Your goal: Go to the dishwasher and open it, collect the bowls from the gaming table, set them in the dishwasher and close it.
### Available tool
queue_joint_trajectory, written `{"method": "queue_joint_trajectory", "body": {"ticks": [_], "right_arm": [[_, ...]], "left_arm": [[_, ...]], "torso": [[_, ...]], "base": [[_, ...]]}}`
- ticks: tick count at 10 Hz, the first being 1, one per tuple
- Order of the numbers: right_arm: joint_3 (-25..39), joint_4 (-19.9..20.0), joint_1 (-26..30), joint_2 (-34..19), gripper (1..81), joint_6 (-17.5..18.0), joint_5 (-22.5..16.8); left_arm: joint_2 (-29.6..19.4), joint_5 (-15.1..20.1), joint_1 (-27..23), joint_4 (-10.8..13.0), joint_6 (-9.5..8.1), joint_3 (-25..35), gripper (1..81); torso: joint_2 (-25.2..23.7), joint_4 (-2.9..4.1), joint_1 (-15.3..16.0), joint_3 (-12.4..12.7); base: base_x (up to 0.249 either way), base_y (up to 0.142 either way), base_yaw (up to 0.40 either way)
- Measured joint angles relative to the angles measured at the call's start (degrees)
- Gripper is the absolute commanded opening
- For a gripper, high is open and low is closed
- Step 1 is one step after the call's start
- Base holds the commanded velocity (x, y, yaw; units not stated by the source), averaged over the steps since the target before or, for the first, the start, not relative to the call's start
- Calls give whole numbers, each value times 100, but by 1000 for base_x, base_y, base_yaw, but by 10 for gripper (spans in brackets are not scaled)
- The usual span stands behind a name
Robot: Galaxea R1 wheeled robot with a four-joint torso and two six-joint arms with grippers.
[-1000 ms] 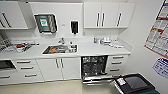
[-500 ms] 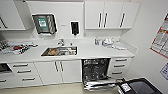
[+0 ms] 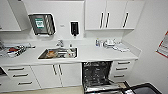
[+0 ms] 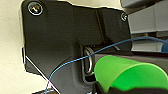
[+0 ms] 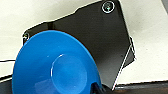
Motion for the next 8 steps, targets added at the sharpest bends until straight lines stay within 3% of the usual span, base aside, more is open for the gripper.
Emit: {"method": "queue_joint_trajectory", "body": {"ticks": [2, 4, 8], "right_arm": [[6, -4, 118, 15, 10, 0, 63], [6, -28, -121, -2, 10, 0, -77], [9, -28, 34, 1, 10, 0, 20]], "left_arm": [[0, 1, -122, -2, 1, -2, 10], [0, 1, 167, -2, 0, 0, 10], [0, 1, -22, -2, 0, 0, 10]], "torso": [[4, 0, 7, -2], [-7, 0, -10, 2], [-2, 0, -1, 0]], "base": [[192, 0, 0], [192, 0, 0], [192, 0, 0]]}}
